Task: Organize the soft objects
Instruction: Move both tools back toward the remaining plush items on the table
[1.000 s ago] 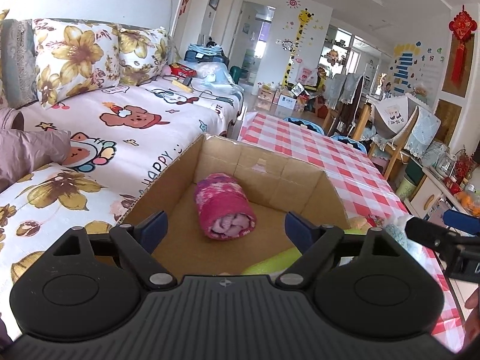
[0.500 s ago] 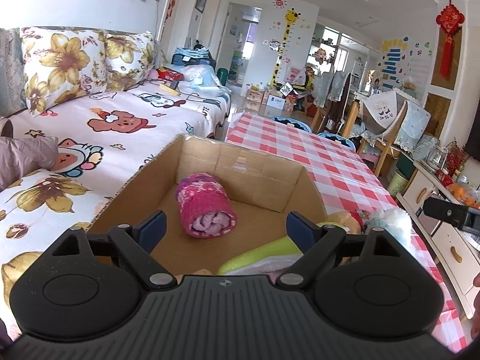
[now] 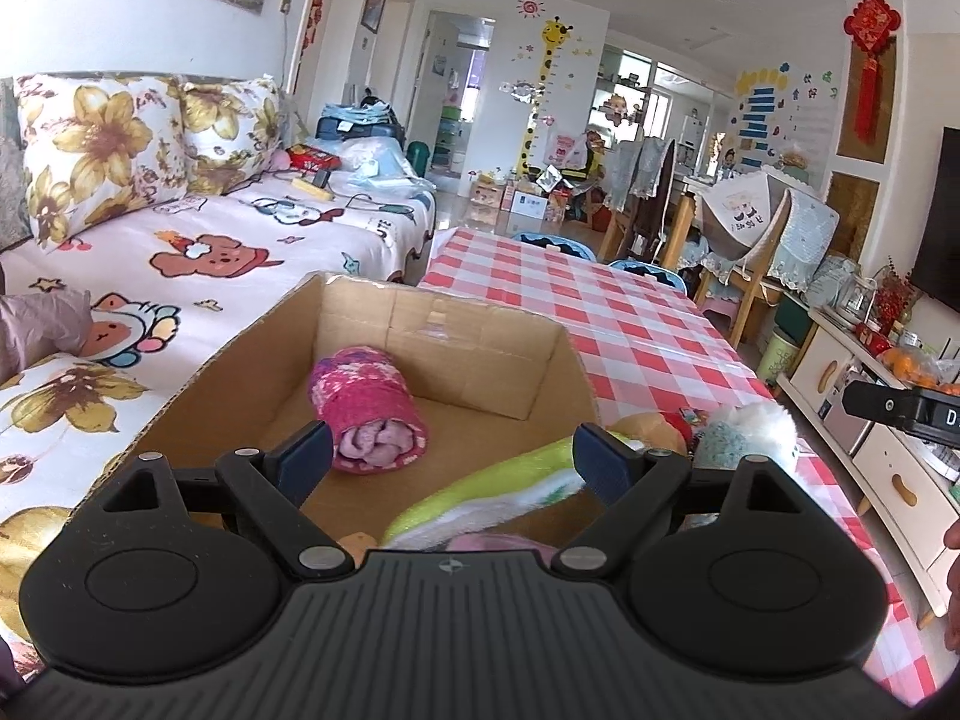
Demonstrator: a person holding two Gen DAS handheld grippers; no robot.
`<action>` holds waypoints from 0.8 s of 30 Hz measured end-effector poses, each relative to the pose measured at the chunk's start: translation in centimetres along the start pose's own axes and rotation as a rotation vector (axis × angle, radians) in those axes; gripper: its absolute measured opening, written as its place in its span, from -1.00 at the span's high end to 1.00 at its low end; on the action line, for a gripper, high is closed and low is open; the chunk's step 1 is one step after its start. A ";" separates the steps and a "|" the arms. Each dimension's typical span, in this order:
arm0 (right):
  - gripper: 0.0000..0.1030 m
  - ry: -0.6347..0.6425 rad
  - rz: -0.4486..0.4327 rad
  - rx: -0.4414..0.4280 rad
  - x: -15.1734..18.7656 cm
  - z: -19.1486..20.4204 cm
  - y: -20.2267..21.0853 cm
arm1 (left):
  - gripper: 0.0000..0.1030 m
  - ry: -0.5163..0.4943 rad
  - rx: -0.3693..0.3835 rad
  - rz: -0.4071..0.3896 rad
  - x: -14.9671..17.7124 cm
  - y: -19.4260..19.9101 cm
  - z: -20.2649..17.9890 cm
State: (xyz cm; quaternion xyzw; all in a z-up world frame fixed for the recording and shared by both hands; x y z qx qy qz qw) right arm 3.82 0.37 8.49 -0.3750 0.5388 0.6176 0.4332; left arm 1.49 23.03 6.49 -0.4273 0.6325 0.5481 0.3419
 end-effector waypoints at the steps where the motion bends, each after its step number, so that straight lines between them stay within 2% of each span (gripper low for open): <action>1: -0.98 -0.006 -0.001 0.005 0.0 -0.3 0.0 | -1.00 -0.008 0.001 -0.005 0.0 0.1 -0.1; 9: -0.98 -0.071 -0.001 0.068 -0.4 -3.2 0.0 | -1.00 -0.076 0.013 -0.044 0.3 0.5 -1.0; 16: -0.98 -0.158 0.036 0.116 0.0 -5.7 -0.5 | -1.00 -0.127 0.063 -0.062 0.6 0.6 -1.9; 19: -0.98 -0.176 0.053 0.112 0.3 -6.4 -0.8 | -1.00 -0.149 0.080 -0.064 0.7 0.4 -2.0; 24: -0.98 -0.149 0.122 0.036 1.5 -6.0 -1.8 | -1.00 -0.166 0.102 -0.065 0.6 0.3 -1.9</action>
Point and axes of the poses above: each gripper's, at about its wrist camera, not at the fingertips, and y roughly against the way its jaws point, z to its left, x to its underside, the point moved 2 cm from there along -y, roughly the way its jaws point, and after that the axes turned 2 degrees about -x, right-handed, at the moved point
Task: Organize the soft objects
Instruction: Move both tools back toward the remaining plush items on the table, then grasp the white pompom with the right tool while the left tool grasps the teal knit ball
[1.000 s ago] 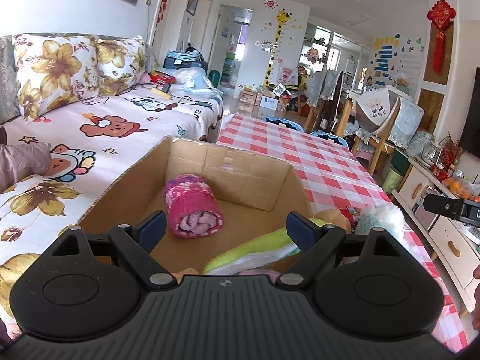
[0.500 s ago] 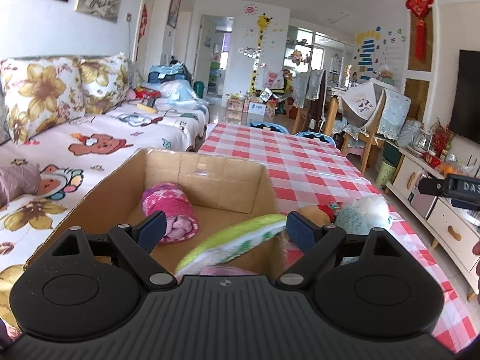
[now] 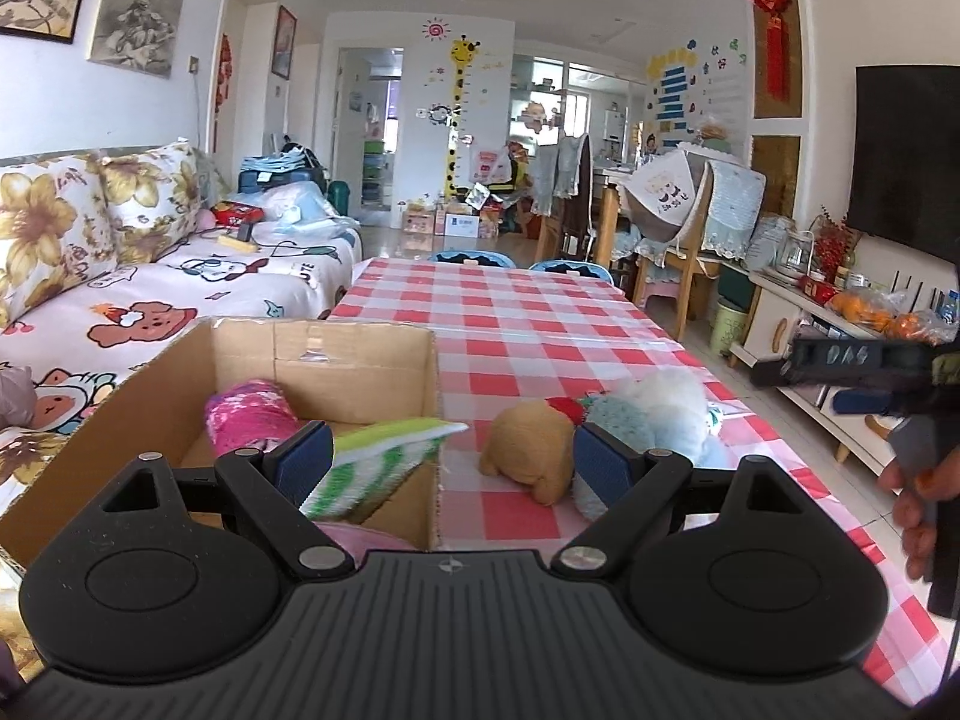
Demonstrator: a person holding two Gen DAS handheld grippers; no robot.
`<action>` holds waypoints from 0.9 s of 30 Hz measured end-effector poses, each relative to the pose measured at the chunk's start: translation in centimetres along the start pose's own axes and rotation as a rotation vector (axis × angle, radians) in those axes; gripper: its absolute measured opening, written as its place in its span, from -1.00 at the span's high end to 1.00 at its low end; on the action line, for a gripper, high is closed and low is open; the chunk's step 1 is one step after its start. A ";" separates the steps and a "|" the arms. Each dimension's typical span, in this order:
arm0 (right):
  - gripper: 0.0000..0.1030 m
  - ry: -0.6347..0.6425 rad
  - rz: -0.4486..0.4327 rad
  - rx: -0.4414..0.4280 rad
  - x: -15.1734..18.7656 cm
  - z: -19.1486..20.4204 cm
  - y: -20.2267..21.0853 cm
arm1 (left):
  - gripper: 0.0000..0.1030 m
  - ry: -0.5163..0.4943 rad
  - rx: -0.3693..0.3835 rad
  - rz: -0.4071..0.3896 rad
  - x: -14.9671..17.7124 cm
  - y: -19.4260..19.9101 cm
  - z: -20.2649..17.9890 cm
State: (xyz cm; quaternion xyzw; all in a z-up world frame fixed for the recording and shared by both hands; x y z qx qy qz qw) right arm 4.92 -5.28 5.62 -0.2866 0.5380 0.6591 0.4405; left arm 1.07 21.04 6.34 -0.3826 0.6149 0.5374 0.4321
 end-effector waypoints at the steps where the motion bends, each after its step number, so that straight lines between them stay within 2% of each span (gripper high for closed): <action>1: -0.96 0.007 0.019 -0.015 0.4 0.2 -0.3 | -1.00 -0.001 0.001 0.000 0.0 0.0 0.0; 6: -0.81 0.062 0.122 -0.099 2.7 2.0 -2.4 | -1.00 0.001 0.008 0.001 0.0 0.0 0.1; 12: -0.53 0.191 0.178 -0.083 5.0 3.7 -4.5 | -1.00 0.001 0.017 0.006 0.2 0.0 -0.1; 14: -0.43 0.180 0.199 -0.109 5.4 3.5 -5.1 | -1.00 0.006 0.024 0.012 0.2 0.0 -0.3; 19: -0.04 0.189 0.214 -0.121 5.9 3.4 -5.5 | -1.00 0.008 0.034 0.018 0.4 0.1 -1.0; 24: 0.16 0.172 0.230 -0.137 5.6 2.7 -5.4 | -1.00 -0.006 0.035 0.024 0.6 0.3 -1.3; 27: 0.21 0.171 0.249 -0.158 5.6 2.6 -5.0 | -1.00 -0.007 0.034 0.029 0.8 0.3 -1.5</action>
Point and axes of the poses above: each gripper's, at about its wrist camera, not at the fingertips, and y roughly against the way its jaws point, z to its left, x to its underside, the point moved 2 cm from there along -y, roughly the way its jaws point, and after that the axes turned 2 degrees about -x, right-handed, at the moved point
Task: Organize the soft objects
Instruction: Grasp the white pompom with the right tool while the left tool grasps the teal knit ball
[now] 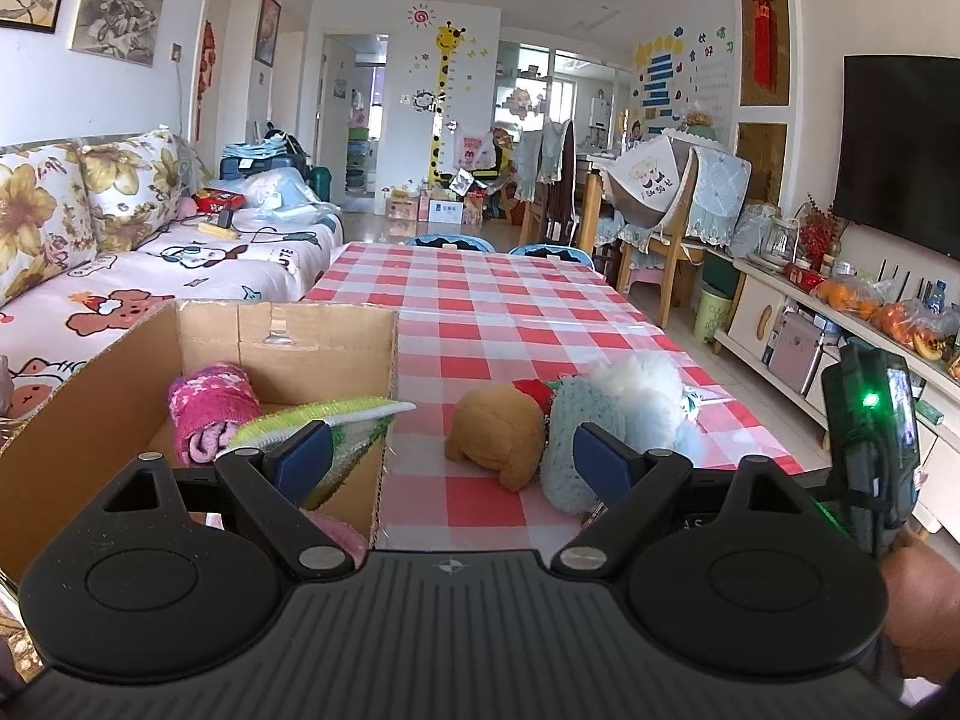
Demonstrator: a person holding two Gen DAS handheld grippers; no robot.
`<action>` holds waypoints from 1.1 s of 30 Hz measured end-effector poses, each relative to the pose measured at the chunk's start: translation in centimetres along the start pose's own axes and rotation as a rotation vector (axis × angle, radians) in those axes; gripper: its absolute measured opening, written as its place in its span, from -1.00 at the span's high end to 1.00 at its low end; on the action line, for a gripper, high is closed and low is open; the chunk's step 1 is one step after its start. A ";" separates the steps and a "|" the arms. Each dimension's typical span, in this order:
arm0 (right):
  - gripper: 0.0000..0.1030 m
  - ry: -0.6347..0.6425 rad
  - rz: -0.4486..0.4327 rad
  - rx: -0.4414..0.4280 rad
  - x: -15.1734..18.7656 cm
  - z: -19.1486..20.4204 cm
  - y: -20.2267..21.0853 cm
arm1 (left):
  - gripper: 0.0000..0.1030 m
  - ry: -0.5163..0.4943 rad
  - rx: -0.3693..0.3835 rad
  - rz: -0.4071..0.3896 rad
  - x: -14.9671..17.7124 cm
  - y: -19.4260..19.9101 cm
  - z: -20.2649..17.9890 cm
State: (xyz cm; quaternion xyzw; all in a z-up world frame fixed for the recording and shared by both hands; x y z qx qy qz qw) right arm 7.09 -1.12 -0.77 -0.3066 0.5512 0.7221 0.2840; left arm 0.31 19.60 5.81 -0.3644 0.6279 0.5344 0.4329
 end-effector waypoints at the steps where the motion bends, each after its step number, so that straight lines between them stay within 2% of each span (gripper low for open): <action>1: 0.21 0.007 0.007 -0.010 0.2 0.1 0.2 | -1.00 0.000 0.001 0.001 0.0 0.0 0.0; 7: 0.23 0.069 0.046 -0.075 1.8 1.1 1.8 | -1.00 -0.006 -0.001 0.006 0.2 0.1 -0.2; 10: 0.22 0.076 0.063 -0.081 2.4 0.6 2.9 | -1.00 -0.012 0.000 0.017 0.4 -0.1 -0.5; 15: 0.22 0.060 0.068 -0.008 2.8 -1.7 4.4 | -1.00 -0.034 0.010 0.031 0.8 -0.4 -1.7; 21: 0.18 0.000 0.032 0.082 2.7 -6.0 5.2 | -1.00 -0.085 0.026 0.057 1.1 -1.8 -4.2; 26: 0.00 -0.036 0.013 0.109 2.6 -7.2 5.2 | -1.00 -0.126 0.027 0.059 1.0 -4.0 -6.5; 30: -0.27 -0.057 0.004 0.110 2.5 -7.8 5.0 | -1.00 -0.138 0.023 0.055 0.6 -6.4 -8.5; 33: -0.38 -0.069 0.005 0.108 2.6 -8.3 4.6 | -1.00 -0.157 0.012 0.059 0.3 -8.6 -9.4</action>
Point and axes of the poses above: each gripper's, at about its wrist camera, not at the fingertips, and y roughly against the way its jaws point, z to its left, x to its underside, the point moved 2 cm from there along -y, roughly the way its jaws point, and after that the axes turned 2 degrees about -x, right-handed, at the moved point
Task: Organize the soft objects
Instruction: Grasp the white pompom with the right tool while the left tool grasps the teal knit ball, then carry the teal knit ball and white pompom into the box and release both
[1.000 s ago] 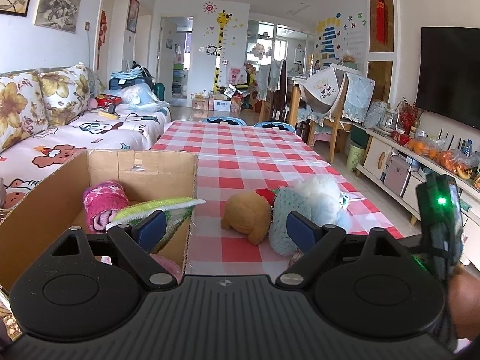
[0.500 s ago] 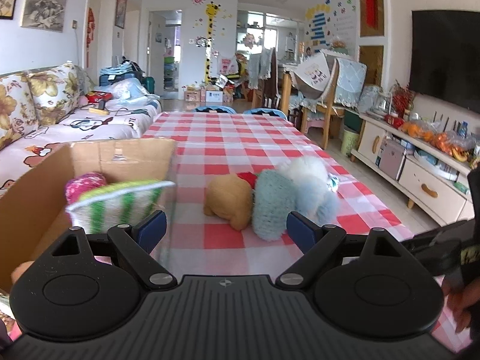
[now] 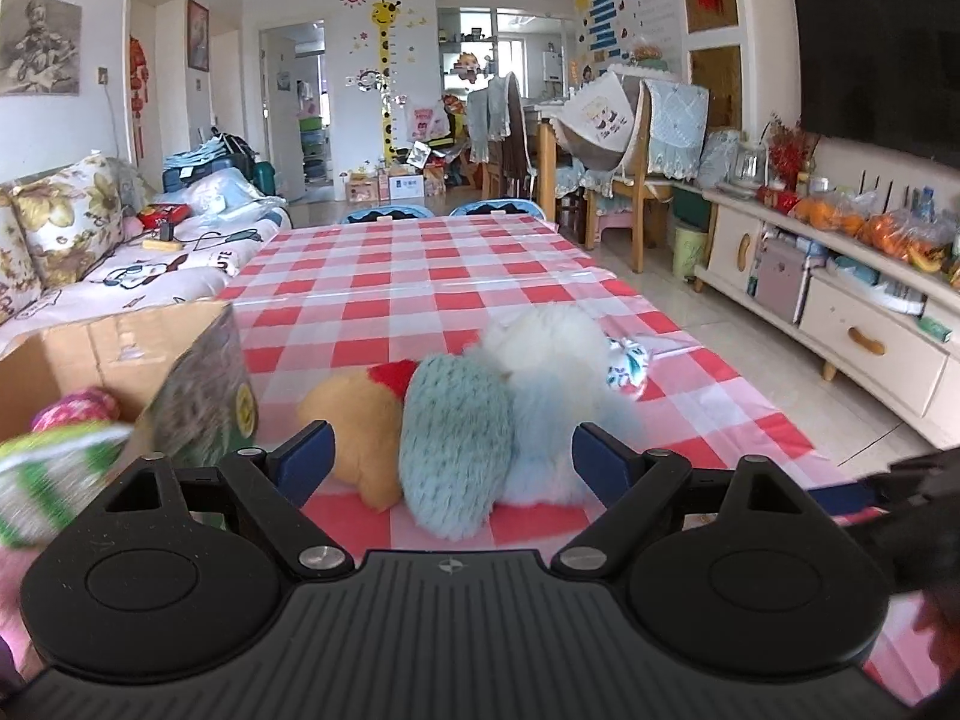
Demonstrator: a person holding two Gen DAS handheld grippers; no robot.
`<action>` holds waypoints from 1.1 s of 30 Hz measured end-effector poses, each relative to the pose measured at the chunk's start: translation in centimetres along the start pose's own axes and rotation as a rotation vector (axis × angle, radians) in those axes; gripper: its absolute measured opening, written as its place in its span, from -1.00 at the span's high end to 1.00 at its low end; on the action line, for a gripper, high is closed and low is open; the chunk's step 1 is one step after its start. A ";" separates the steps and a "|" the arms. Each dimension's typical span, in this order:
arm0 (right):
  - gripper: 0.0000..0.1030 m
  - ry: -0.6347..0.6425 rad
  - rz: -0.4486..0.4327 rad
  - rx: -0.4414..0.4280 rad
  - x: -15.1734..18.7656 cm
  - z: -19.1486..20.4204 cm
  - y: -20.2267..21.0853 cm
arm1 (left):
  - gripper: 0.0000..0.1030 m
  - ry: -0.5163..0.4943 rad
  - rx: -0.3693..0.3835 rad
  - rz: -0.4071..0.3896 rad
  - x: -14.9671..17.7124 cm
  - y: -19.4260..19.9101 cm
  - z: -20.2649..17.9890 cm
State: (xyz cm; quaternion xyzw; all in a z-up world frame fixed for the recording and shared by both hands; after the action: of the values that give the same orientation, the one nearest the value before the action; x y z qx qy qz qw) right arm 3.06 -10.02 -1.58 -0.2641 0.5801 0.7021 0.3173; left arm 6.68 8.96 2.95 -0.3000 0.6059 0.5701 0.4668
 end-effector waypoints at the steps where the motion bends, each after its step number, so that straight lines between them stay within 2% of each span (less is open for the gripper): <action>1: -0.42 -0.003 0.000 -0.002 0.0 -0.1 -0.1 | -0.99 -0.001 -0.006 0.006 -0.2 -0.7 0.0; 2: -0.45 -0.003 -0.001 -0.002 0.0 -0.2 -0.2 | -0.97 0.003 -0.011 0.012 -0.4 -1.4 0.0; 4: -0.51 0.004 -0.006 0.001 0.0 -0.1 -0.4 | -0.74 0.024 -0.018 0.035 -0.5 -2.7 0.2; 7: -0.55 0.016 -0.017 0.002 -0.2 0.0 -0.6 | -0.51 0.065 -0.021 0.083 -0.3 -4.7 0.4; 11: -0.63 0.017 -0.024 0.012 -0.2 -0.2 -1.0 | -0.53 0.087 -0.013 0.102 0.0 -6.1 0.7; 15: -0.77 0.017 -0.038 0.027 -0.2 -0.6 -1.2 | -0.38 0.085 0.010 0.097 0.0 -6.7 0.5; 17: -0.78 0.019 -0.041 0.028 -0.3 -0.6 -1.3 | -0.22 0.071 0.017 0.099 0.2 -6.9 0.3; 20: -0.78 0.016 -0.044 0.031 -0.3 -0.5 -1.3 | -0.12 0.065 0.019 0.101 0.3 -6.7 0.1; 23: -0.53 0.018 -0.042 0.022 -0.5 -0.4 -1.3 | -0.05 0.060 0.022 0.104 0.3 -6.4 0.1; 25: -0.05 0.020 -0.025 0.018 -0.6 -0.3 -1.4 | -0.03 0.065 0.021 0.105 0.3 -5.8 0.3; 33: 0.05 0.056 -0.024 0.038 -0.8 0.1 -1.3 | -0.01 0.105 0.043 0.109 0.8 -3.8 1.2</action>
State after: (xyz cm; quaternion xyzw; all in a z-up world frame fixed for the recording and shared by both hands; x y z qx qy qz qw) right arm 4.54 -9.90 -1.85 -0.2846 0.5989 0.6795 0.3141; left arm 10.04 9.63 0.73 -0.2861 0.6571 0.5649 0.4090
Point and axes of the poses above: each gripper's, at about its wrist camera, not at the fingertips, and y roughly against the way its jaws point, z to its left, x to its underside, the point moved 2 cm from there along -y, roughly the way its jaws point, and after that the axes turned 2 degrees about -x, right-handed, at the moved point
